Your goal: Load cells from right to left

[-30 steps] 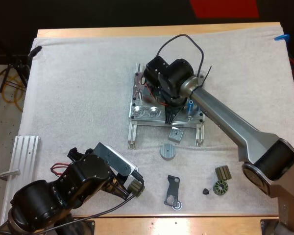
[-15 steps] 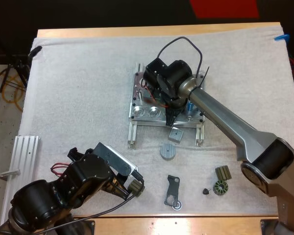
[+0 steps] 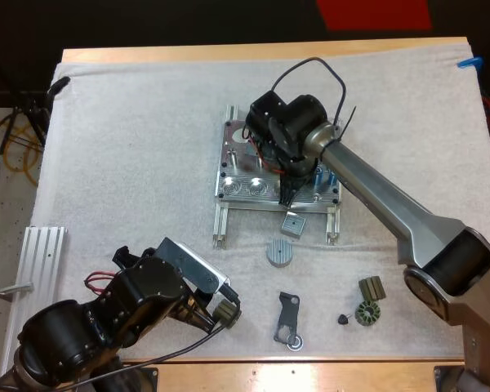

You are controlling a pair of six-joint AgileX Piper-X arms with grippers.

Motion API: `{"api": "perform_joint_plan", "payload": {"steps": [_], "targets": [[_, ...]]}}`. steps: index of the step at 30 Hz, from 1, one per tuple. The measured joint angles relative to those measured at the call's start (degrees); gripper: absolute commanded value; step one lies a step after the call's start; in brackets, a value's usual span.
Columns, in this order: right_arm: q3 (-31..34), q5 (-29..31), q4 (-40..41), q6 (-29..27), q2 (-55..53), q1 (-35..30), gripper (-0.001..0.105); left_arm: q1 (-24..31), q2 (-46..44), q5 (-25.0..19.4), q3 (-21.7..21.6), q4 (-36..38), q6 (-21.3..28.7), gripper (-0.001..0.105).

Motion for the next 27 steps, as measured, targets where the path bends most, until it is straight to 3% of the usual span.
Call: {"api": "perform_joint_plan", "payload": {"steps": [27], "targets": [[2.6,1.3,-1.8,0.9,-0.3,0.1,0.011,0.0,0.0,0.0,0.0,0.0,0.0,0.063]]}}
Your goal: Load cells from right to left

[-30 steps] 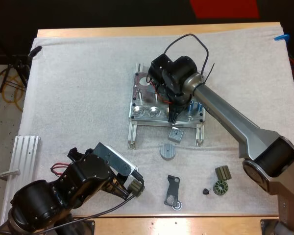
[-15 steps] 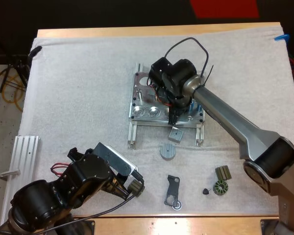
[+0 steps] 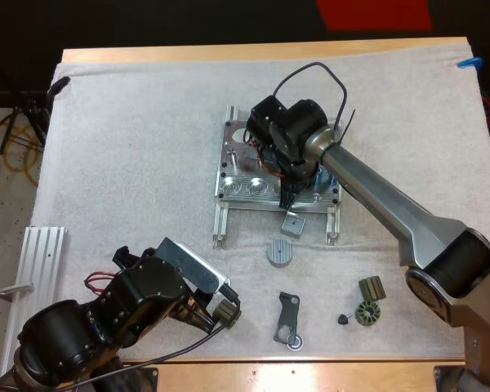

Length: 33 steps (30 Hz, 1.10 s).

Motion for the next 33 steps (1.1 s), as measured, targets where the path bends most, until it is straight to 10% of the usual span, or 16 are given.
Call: {"api": "perform_joint_plan", "payload": {"steps": [33], "targets": [[0.4,3.0,-2.9,-2.1,0.0,0.8,0.011,0.0,0.0,0.0,0.0,0.0,0.0,0.063]]}}
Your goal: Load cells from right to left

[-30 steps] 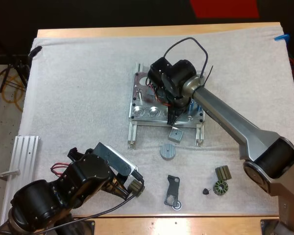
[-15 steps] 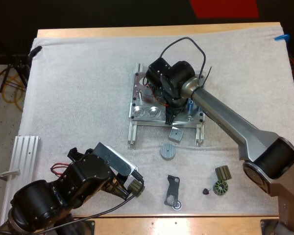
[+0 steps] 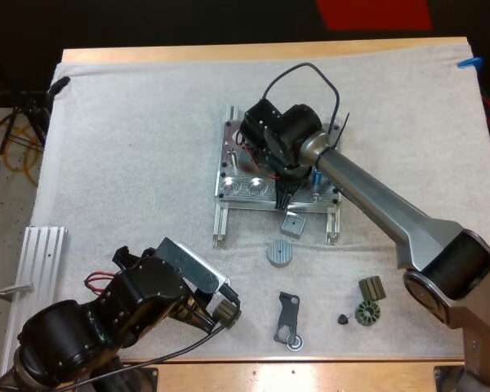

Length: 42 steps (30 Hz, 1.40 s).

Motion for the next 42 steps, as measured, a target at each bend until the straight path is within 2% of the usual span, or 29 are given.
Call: {"api": "perform_joint_plan", "payload": {"steps": [30,32,35,37,42], "targets": [[0.1,-0.2,0.0,0.8,-0.3,0.0,0.011,0.0,0.0,0.0,0.0,0.0,0.0,0.063],[0.2,-0.2,0.0,0.8,-0.3,0.0,0.014,0.0,0.0,0.0,0.0,0.0,0.0,0.063],[0.1,-0.2,0.0,1.0,-0.6,0.0,0.030,0.0,0.0,0.0,0.0,0.0,0.0,0.063],[0.1,2.2,-0.6,1.7,-1.3,-0.2,0.040,0.0,0.0,0.0,0.0,0.0,0.0,0.063],[0.1,4.0,-1.3,2.2,-2.7,-0.9,0.042,0.0,0.0,0.0,0.0,0.0,0.0,0.063]]}}
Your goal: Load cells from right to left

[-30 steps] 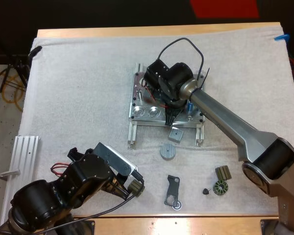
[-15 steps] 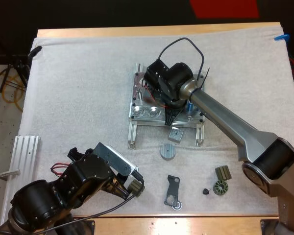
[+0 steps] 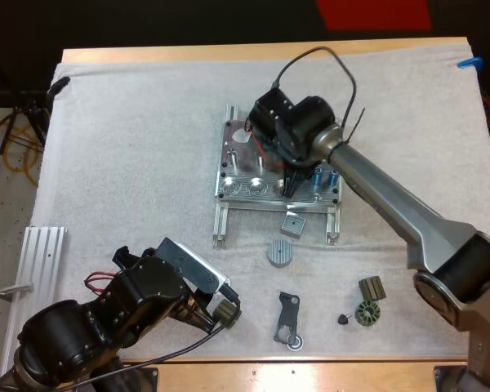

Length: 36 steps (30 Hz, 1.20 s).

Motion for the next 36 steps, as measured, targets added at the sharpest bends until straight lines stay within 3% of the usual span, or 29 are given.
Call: {"api": "perform_joint_plan", "payload": {"steps": [16,36], "targets": [[0.0,-1.8,-0.7,3.9,-2.8,0.0,0.042,0.0,0.0,0.0,0.0,0.0,0.1,0.063],[-0.1,-4.8,3.9,18.8,-11.4,0.0,0.042,0.0,0.0,0.0,0.0,0.0,1.6,0.063]]}}
